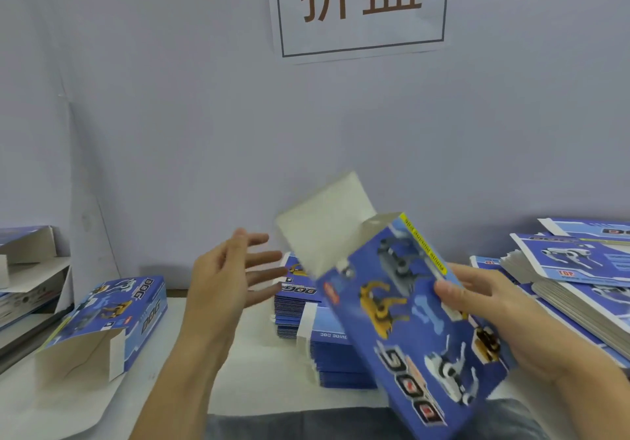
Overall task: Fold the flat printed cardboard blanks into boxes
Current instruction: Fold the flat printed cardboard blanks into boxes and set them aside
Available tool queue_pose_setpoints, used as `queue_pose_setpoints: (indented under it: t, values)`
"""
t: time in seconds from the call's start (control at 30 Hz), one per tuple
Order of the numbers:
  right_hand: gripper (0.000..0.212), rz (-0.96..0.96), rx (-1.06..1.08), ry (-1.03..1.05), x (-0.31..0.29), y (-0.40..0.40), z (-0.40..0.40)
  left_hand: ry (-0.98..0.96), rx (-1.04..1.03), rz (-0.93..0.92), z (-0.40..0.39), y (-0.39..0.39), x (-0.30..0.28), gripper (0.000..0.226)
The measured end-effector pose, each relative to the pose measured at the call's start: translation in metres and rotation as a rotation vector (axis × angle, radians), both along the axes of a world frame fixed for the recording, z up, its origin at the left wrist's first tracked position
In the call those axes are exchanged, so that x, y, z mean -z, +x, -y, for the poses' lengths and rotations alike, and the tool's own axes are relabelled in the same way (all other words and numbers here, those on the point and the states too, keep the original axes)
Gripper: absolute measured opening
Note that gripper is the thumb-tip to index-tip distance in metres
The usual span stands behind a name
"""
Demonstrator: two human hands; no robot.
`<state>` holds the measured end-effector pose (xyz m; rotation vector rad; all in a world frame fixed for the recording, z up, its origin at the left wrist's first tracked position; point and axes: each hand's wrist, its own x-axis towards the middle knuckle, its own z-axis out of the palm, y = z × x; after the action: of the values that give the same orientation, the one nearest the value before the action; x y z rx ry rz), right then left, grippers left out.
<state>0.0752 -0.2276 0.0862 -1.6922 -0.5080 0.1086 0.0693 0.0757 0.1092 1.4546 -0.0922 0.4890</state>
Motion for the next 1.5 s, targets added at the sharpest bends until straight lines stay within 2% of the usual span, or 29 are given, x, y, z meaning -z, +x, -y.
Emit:
queue_pose_setpoints:
  t: [0.07, 0.13, 0.17, 0.23, 0.27, 0.33, 0.47, 0.53, 0.57, 0.6, 0.67, 0.7, 0.73, 0.77, 0.8, 0.87, 0.9, 0.97, 1.03, 1.1, 1.13, 1.2, 1.33, 1.4, 1.5]
  values:
    - [0.059, 0.002, 0.048, 0.092, 0.0, 0.002, -0.006, 0.036, 0.203, -0.085, 0.004, -0.002, 0.002, 0.059]
    - [0.056, 0.04, 0.139, 0.151, -0.004, 0.003, -0.024, 0.18, 0.5, -0.251, 0.019, -0.007, 0.006, 0.074]
    - [0.052, 0.079, 0.216, 0.172, -0.006, 0.003, -0.035, 0.278, 0.613, -0.261, 0.028, -0.009, 0.011, 0.075]
    - [0.046, 0.149, 0.355, 0.203, -0.009, 0.005, -0.05, 0.403, 0.606, -0.187, 0.043, -0.008, 0.02, 0.075]
    - [0.048, 0.124, 0.371, 0.263, -0.009, 0.007, -0.051, 0.378, 0.574, -0.171, 0.043, -0.007, 0.022, 0.076]
    - [0.058, -0.02, 0.377, 0.486, -0.009, 0.009, -0.043, 0.308, 0.622, -0.193, 0.028, -0.005, 0.023, 0.07]
    - [0.061, -0.227, 0.575, 0.904, 0.005, 0.004, -0.014, 0.416, 0.819, -0.168, -0.027, -0.017, 0.015, 0.059]
    - [0.06, -0.329, 0.625, 0.993, 0.017, 0.004, -0.008, 0.446, 0.781, -0.137, -0.038, -0.021, 0.008, 0.063]
    - [0.052, -0.366, 0.625, 0.974, 0.022, 0.005, -0.008, 0.417, 0.679, -0.066, -0.04, -0.021, 0.003, 0.062]
    - [0.046, -0.387, 0.629, 0.933, 0.028, 0.009, -0.007, 0.332, 0.535, 0.042, -0.043, -0.019, -0.001, 0.057]
    - [0.043, -0.372, 0.627, 0.86, 0.031, 0.013, -0.012, -0.063, 0.276, 0.23, -0.055, -0.013, -0.007, 0.05]
    - [0.042, -0.35, 0.62, 0.83, 0.03, 0.014, -0.018, -0.26, 0.199, 0.262, -0.06, -0.011, -0.01, 0.049]
    - [0.04, -0.322, 0.62, 0.789, 0.029, 0.015, -0.023, -0.365, 0.165, 0.259, -0.066, -0.008, -0.009, 0.048]
    - [0.036, -0.288, 0.621, 0.722, 0.027, 0.015, -0.029, -0.371, 0.14, 0.22, -0.07, -0.005, -0.006, 0.053]
    - [0.031, -0.242, 0.644, 0.626, 0.027, 0.015, -0.035, -0.297, 0.101, 0.156, -0.069, -0.002, -0.001, 0.069]
    - [0.022, -0.111, 0.7, 0.378, 0.027, 0.016, -0.044, -0.003, -0.015, -0.002, -0.055, 0.002, 0.009, 0.099]
    - [0.021, -0.031, 0.702, 0.245, 0.027, 0.017, -0.048, 0.158, -0.047, -0.065, -0.045, 0.006, 0.015, 0.096]
    - [0.018, 0.117, 0.583, -0.064, 0.032, 0.016, -0.056, 0.468, -0.033, -0.091, -0.023, 0.014, 0.029, 0.067]
    - [0.039, 0.136, 0.408, -0.48, 0.044, 0.018, -0.063, 0.726, 0.082, -0.128, -0.005, 0.023, 0.047, 0.055]
    - [0.057, 0.137, 0.352, -0.817, 0.05, 0.019, -0.071, 0.91, 0.199, -0.198, 0.01, 0.027, 0.066, 0.062]
    - [0.056, 0.14, 0.361, -0.878, 0.049, 0.02, -0.074, 0.96, 0.229, -0.231, 0.017, 0.028, 0.073, 0.066]
    - [0.047, 0.14, 0.384, -0.862, 0.046, 0.021, -0.074, 1.011, 0.212, -0.262, 0.023, 0.028, 0.078, 0.066]
    - [0.027, 0.167, 0.438, -0.844, 0.04, 0.02, -0.069, 0.863, 0.166, -0.216, 0.017, 0.03, 0.074, 0.051]
    - [0.025, 0.187, 0.474, -0.85, 0.039, 0.02, -0.068, 0.778, 0.148, -0.201, 0.015, 0.03, 0.072, 0.045]
    - [0.035, 0.177, 0.44, -0.885, 0.039, 0.021, -0.067, 0.719, 0.143, -0.204, 0.016, 0.03, 0.072, 0.042]
